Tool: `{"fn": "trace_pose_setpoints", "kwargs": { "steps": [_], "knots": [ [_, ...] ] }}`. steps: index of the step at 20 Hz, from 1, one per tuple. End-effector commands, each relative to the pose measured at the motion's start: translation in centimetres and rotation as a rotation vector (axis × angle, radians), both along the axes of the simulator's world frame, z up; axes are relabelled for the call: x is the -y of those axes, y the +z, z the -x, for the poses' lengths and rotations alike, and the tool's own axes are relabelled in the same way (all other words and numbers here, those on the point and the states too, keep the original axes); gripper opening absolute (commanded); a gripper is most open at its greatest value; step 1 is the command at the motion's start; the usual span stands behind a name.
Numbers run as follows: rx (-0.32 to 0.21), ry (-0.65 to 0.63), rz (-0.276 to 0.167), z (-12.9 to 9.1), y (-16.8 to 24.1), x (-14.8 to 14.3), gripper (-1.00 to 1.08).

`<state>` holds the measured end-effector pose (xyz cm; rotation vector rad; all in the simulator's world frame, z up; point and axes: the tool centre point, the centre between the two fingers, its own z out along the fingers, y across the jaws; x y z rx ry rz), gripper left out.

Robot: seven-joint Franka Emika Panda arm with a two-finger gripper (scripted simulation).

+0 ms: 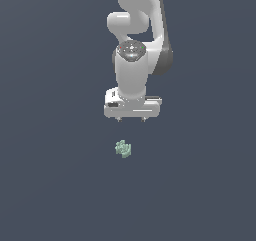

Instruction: Pick up the object and move it to a goal position.

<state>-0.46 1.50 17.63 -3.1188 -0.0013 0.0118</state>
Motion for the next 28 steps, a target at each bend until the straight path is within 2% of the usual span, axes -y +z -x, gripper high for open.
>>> {"fn": "trace_pose_setpoints", "kwargs": {
  "steps": [1, 15, 21, 28],
  "knots": [
    [0.000, 0.000, 0.000, 0.0, 0.0, 0.0, 1.00],
    [-0.012, -0.032, -0.019, 0.6, 0.0, -0.9, 1.00],
    [-0.010, 0.022, -0.015, 0.2, -0.4, -0.7, 1.00],
    [-0.006, 0.146, -0.007, -0.8, -1.4, -0.2, 1.00]
  ]
}}
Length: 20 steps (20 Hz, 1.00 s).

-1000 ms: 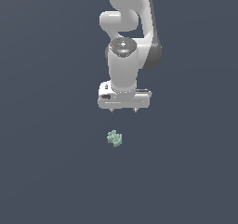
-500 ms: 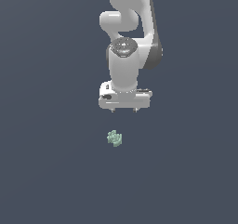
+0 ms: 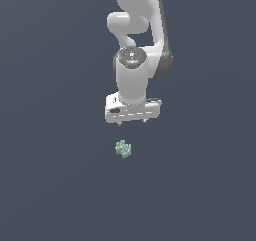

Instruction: Pick up the object and move it to a goal position.

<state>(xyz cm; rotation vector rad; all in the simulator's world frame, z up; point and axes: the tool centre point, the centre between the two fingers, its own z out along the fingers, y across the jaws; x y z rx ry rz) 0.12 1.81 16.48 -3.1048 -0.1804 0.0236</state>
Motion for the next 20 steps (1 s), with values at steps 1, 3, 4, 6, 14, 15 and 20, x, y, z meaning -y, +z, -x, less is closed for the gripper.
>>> {"fn": "trace_pose_setpoints", "kwargs": {
  "steps": [1, 3, 4, 6, 14, 15, 20],
  "knots": [
    [0.002, 0.054, 0.003, -0.4, -0.4, 0.2, 1.00],
    [0.004, 0.105, 0.005, -0.8, -0.8, 0.4, 1.00],
    [0.005, 0.132, 0.007, -1.0, -1.1, 0.6, 1.00],
    [0.007, 0.187, 0.009, -1.4, -1.5, 0.8, 1.00],
    [0.014, 0.406, 0.016, -3.0, -3.4, 1.8, 1.00],
    [0.015, 0.433, 0.017, -3.2, -3.6, 1.9, 1.00],
    [0.019, 0.568, 0.019, -4.1, -4.8, 2.5, 1.00]
  ]
}}
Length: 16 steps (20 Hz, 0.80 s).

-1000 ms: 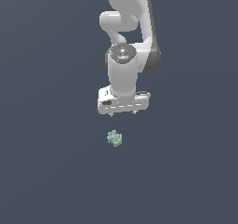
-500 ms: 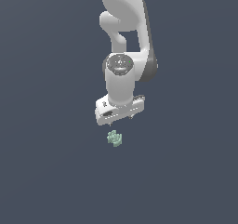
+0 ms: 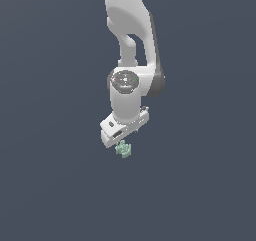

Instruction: Pick up the object and move it to a goal position.

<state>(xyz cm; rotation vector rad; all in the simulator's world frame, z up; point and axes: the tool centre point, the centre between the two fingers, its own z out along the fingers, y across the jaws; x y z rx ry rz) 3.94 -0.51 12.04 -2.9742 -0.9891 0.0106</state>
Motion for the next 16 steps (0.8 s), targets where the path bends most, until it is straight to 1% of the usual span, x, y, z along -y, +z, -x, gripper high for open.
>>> {"fn": "trace_pose_setpoints", "kwargs": {
  "steps": [1, 8, 16],
  "knots": [
    [0.002, 0.069, 0.001, -0.5, -0.6, 0.3, 1.00],
    [0.006, 0.219, 0.003, -1.4, -2.0, 1.1, 1.00],
    [0.009, 0.307, 0.003, -2.0, -2.8, 1.5, 1.00]
  ]
}}
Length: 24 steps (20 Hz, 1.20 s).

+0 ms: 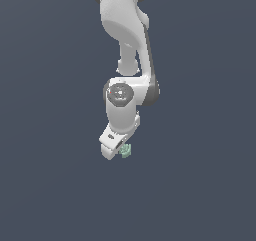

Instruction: Pick up the object and move it to a goal position.

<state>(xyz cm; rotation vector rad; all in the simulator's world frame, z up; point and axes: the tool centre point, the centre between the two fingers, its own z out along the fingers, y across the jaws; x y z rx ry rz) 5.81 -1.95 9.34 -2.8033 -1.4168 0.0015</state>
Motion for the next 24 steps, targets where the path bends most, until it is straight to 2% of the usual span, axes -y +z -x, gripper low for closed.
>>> {"fn": "trace_pose_setpoints", "kwargs": {
  "steps": [1, 8, 17, 23, 24],
  "knots": [
    [0.001, 0.018, 0.000, -0.1, -0.1, 0.1, 1.00],
    [0.001, 0.020, 0.000, -0.1, -0.5, 0.1, 1.00],
    [0.001, 0.024, 0.000, 0.0, -4.6, 0.1, 1.00],
    [0.001, 0.024, 0.000, -0.1, -5.2, 0.1, 1.00],
    [0.001, 0.024, 0.000, -0.1, -5.2, 0.1, -1.00]
  ]
}}
